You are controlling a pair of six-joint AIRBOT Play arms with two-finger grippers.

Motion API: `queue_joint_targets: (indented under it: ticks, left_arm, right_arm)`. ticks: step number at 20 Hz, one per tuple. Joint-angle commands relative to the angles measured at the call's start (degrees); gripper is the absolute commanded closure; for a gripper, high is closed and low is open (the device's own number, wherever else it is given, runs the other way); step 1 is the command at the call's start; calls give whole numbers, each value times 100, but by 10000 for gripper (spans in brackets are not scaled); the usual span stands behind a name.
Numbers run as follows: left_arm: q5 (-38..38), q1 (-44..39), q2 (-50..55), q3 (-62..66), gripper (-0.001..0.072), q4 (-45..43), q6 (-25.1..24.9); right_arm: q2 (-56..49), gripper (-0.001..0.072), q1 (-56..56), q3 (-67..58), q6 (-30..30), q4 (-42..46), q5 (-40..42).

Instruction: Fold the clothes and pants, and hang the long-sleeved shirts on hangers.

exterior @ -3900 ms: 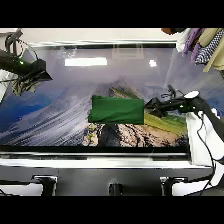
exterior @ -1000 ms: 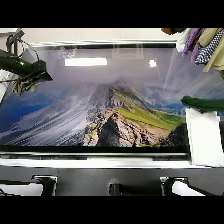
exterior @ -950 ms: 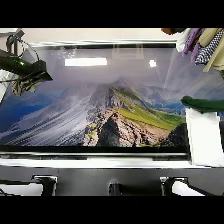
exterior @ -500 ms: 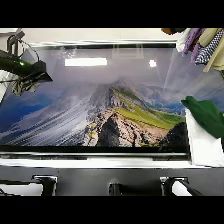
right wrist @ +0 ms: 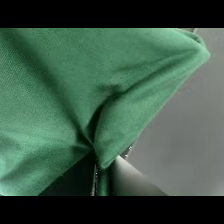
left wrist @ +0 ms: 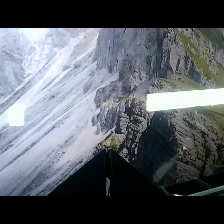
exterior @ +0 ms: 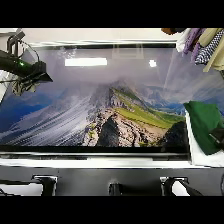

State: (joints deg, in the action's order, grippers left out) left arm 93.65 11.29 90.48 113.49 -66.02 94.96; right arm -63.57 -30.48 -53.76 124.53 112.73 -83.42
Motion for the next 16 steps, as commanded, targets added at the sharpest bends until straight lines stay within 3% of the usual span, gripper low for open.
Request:
queue_joint_targets:
  ticks: [1, 9, 10, 13, 16]
  left_arm:
    - [0, 4, 2, -2, 689, -2, 0]
    - [0, 4, 2, -2, 689, -2, 0]
    - [0, 4, 2, -2, 689, -2, 0]
    - [2, 4, 4, -2, 689, -7, 24]
    - [2, 4, 4, -2, 689, -11, 24]
  right_arm:
    - [11, 682, -2, 291, 44, 76, -26]
    - [11, 682, -2, 315, 20, 376, -269]
    - [11, 656, -2, 319, 17, 417, -365]
    - [13, 244, -2, 317, -400, 535, -697]
    - [118, 244, 0, 179, -798, 551, -756]
